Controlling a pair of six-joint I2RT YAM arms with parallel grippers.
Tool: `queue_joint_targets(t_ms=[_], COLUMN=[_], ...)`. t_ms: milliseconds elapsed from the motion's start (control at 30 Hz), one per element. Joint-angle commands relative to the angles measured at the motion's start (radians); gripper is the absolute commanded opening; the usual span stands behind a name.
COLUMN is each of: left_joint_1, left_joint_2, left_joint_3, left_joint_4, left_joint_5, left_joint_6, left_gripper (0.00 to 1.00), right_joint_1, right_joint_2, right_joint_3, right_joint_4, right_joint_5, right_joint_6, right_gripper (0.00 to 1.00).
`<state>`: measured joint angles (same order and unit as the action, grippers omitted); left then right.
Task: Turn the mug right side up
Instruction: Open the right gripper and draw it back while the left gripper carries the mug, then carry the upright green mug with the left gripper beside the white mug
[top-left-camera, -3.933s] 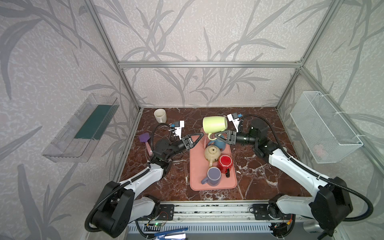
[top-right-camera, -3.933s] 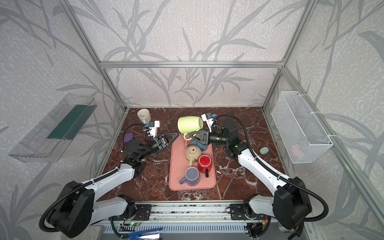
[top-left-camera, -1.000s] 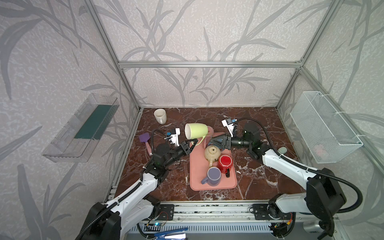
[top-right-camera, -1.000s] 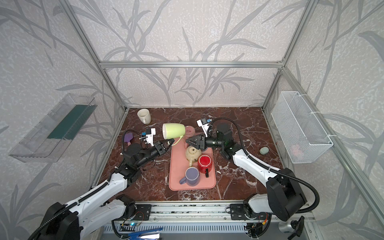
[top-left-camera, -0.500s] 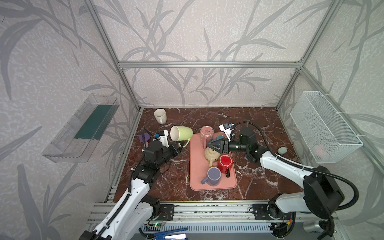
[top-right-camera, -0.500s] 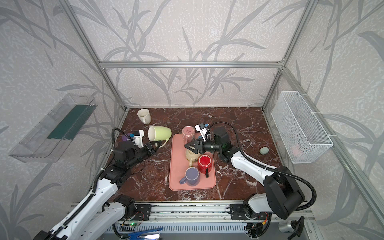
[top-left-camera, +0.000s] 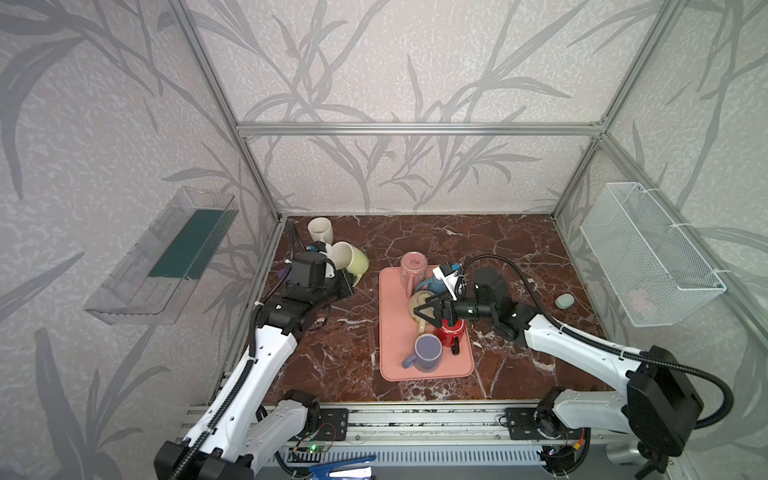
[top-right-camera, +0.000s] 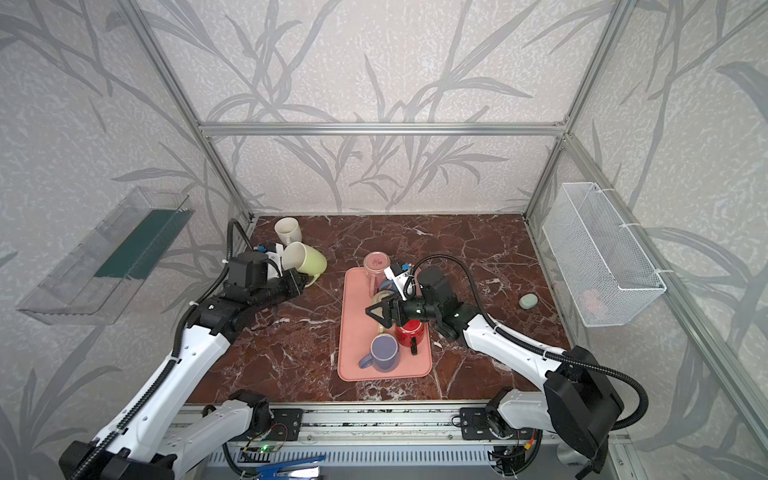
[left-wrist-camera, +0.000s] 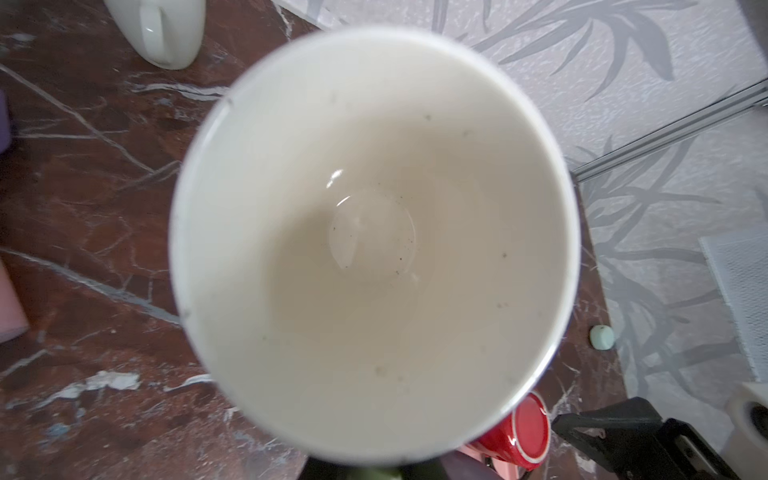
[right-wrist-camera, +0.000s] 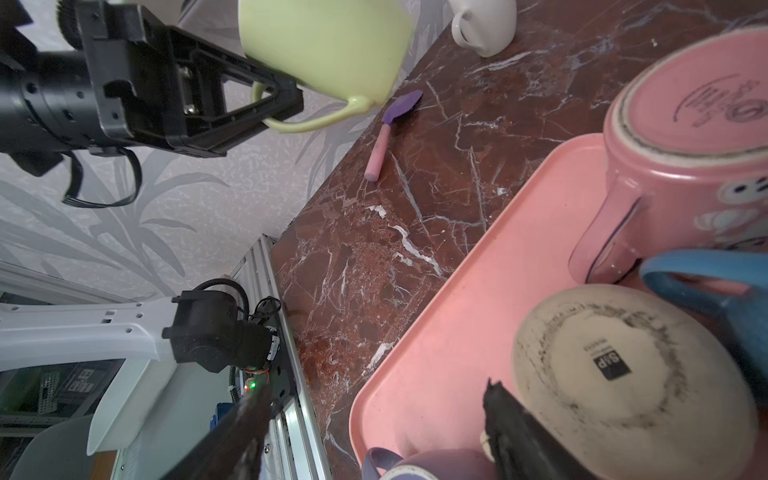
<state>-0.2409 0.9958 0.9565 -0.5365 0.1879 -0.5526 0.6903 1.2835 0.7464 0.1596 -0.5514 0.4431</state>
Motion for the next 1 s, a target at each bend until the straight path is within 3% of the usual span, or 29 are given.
queue_joint_targets(t_ms=[0, 267, 533, 967], left_joint_1=[0.007, 0.023, 0.026, 0.055], left_joint_2=[0.038, 0.194, 0.398, 0.69], left_joint_3=[0.12, 0.302, 0.527, 0.778], left_joint_4=[-0.064, -0.19, -0.306, -0.312], left_joint_5=[-0.082, -0.096, -0.178, -0.256], left_joint_6=[0.124, 0.243, 0.339, 0.37], left_gripper=[0.0, 0.0, 0.0, 0.0], right_joint_1=[0.012, 0.04, 0.06, 0.115], right_joint_2=[-0.032, -0.056, -0.084, -0.08], right_joint_3=[-0.004, -0.002, 0.006, -0.002], right_joint_4=[-0.047, -0.093, -0.127, -0.105], right_joint_5=[0.063, 0.147, 0.208, 0.244], right_joint_6=[-0.024, -0.038, -0.035, -0.029], right_gripper=[0.84, 0.91, 0.95, 0.96])
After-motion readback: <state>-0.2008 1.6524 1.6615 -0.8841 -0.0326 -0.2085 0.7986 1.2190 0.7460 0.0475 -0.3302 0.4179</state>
